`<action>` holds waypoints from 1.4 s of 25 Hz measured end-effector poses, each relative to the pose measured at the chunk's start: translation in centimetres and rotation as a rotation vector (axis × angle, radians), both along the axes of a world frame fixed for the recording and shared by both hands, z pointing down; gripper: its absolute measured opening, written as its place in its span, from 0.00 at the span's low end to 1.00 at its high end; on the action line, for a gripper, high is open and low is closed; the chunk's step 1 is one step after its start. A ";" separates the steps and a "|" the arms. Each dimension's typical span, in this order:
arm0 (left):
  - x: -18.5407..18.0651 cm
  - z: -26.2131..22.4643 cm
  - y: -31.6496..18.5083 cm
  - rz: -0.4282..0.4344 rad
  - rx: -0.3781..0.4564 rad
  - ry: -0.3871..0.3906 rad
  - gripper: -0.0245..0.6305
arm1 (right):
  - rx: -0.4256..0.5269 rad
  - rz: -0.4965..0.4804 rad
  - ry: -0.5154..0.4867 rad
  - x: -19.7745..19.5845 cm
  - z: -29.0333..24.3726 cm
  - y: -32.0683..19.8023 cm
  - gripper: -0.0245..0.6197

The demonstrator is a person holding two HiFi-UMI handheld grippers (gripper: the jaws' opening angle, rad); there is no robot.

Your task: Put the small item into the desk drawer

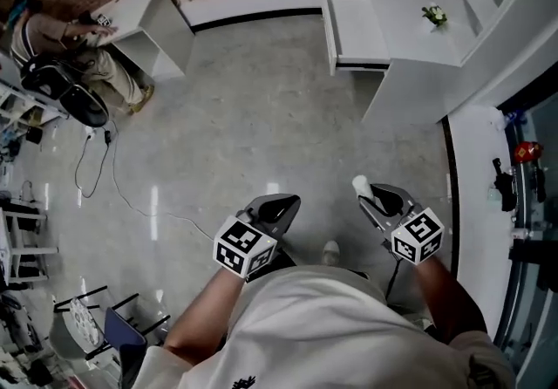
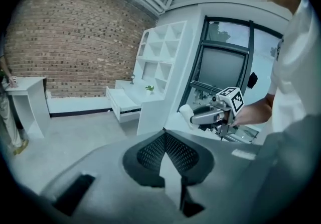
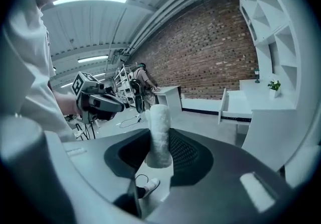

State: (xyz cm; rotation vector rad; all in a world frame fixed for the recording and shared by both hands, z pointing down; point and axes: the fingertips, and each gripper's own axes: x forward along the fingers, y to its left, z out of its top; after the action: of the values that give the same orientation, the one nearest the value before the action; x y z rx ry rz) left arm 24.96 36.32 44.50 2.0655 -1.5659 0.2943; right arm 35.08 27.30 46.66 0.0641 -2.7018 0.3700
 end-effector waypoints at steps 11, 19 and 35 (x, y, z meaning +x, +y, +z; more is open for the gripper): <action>-14.4 -1.1 -2.1 0.126 0.032 0.007 0.04 | 0.079 0.151 0.067 -12.3 -1.8 -4.0 0.24; -22.2 -1.1 -1.8 0.203 0.033 0.003 0.04 | 0.164 0.223 0.092 -20.0 -3.9 -4.8 0.24; -26.4 -1.1 -10.4 0.235 0.058 -0.013 0.04 | 0.181 0.269 0.099 -25.1 -2.4 -14.3 0.24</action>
State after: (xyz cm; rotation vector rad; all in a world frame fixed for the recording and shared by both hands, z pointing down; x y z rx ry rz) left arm -1.44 25.91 43.43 2.3009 -1.3536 0.3510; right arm 10.01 13.04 44.22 0.4884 -2.6246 0.1920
